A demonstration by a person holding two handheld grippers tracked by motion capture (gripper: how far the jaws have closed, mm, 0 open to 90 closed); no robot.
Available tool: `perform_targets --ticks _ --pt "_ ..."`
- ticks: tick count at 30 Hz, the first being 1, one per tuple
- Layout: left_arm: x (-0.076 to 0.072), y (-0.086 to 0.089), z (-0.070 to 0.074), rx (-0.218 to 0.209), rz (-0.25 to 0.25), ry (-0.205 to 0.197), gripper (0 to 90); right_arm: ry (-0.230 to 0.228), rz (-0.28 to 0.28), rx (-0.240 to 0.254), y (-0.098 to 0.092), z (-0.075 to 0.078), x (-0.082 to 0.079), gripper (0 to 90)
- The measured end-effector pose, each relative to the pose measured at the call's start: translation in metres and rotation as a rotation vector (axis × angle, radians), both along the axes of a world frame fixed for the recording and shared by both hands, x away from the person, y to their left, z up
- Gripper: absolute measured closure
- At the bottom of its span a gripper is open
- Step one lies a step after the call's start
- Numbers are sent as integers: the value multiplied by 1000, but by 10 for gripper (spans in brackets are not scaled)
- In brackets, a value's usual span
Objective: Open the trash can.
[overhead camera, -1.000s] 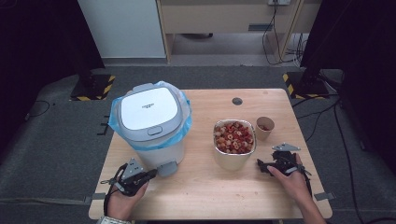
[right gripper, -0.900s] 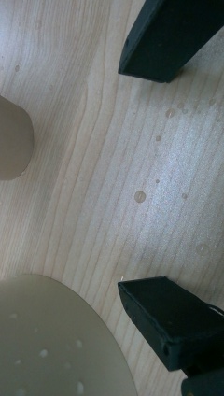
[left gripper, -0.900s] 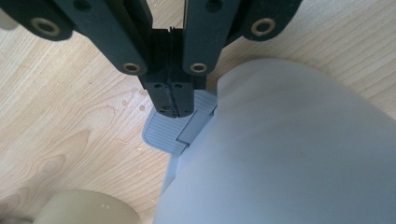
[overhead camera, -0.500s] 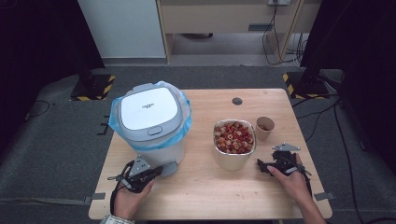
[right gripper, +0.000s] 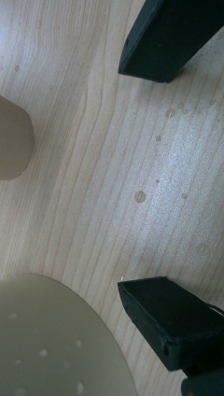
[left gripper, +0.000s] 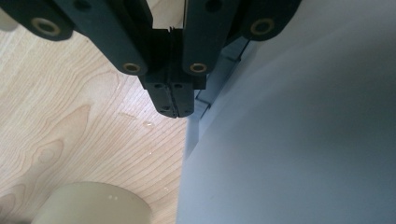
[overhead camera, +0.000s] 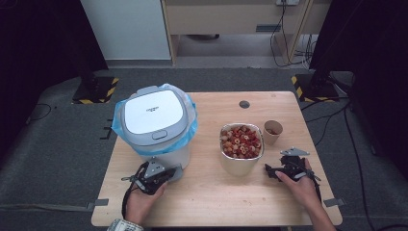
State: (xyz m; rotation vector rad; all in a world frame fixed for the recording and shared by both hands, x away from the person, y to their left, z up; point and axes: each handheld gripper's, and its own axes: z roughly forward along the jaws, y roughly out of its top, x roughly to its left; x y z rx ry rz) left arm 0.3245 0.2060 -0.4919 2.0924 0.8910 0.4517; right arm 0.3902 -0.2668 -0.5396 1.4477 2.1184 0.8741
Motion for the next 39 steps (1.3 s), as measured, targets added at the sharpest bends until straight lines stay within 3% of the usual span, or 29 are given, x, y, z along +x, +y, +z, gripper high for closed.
perform_targets --ticks 2,3,5,6,9,18,23,35,39 --pt "0 -3 0 7 -7 -3 898 -1 2 -1 0 0 0 6" --pt "-1 -8 -2 40 -16 -7 898 -2 4 -3 0 0 0 5" --pt "-1 -10 -3 52 -18 -6 898 -2 4 -2 0 0 0 6" --pt "0 -11 -4 79 -16 -5 898 -2 4 -3 0 0 0 6" --pt "1 -8 -7 96 7 4 898 -2 4 -2 0 0 0 6" --pt "1 -10 -12 115 20 6 899 -2 4 -3 0 0 0 5" --pt "1 -10 -13 103 30 19 900 -2 4 -3 0 0 0 5" --pt "3 -14 -21 153 27 50 900 -2 3 -2 0 0 0 6" --pt "3 -14 -22 150 28 52 900 -2 3 -2 0 0 0 5"
